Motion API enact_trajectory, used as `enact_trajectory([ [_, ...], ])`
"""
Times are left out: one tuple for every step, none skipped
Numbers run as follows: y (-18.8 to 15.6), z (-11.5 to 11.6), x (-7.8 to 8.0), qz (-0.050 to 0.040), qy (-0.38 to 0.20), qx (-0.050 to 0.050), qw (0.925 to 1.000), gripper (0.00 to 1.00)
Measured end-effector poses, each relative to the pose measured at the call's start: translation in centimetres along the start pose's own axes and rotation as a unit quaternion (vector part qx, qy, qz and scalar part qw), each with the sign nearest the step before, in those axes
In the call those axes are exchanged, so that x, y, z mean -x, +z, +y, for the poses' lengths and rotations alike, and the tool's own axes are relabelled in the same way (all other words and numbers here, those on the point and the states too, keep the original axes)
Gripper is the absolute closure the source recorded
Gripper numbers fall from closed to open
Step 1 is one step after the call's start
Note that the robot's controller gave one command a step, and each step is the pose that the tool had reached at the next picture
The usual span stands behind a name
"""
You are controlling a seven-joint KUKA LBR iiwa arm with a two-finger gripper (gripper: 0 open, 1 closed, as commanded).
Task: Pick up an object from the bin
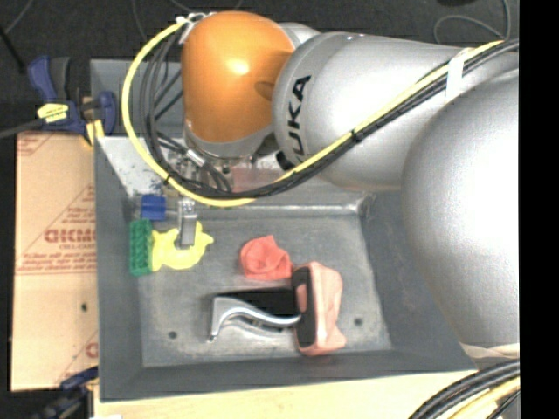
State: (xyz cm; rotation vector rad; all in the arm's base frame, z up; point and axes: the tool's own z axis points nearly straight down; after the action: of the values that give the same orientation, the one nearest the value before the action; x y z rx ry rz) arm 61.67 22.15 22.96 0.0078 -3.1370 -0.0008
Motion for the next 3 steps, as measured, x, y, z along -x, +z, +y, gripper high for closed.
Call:
enact_trajectory([
  [-0.5,-0.1,0.2,-0.0041,0.002,0.001,1.0,0.0],
  [0.0,-1.8,-1.4,-0.0042,-0.07,0.001,0.9975,0.0],
  [-0.4,-3.0,-3.2,-0.0042,-0.213,-0.001,0.977,0.0],
])
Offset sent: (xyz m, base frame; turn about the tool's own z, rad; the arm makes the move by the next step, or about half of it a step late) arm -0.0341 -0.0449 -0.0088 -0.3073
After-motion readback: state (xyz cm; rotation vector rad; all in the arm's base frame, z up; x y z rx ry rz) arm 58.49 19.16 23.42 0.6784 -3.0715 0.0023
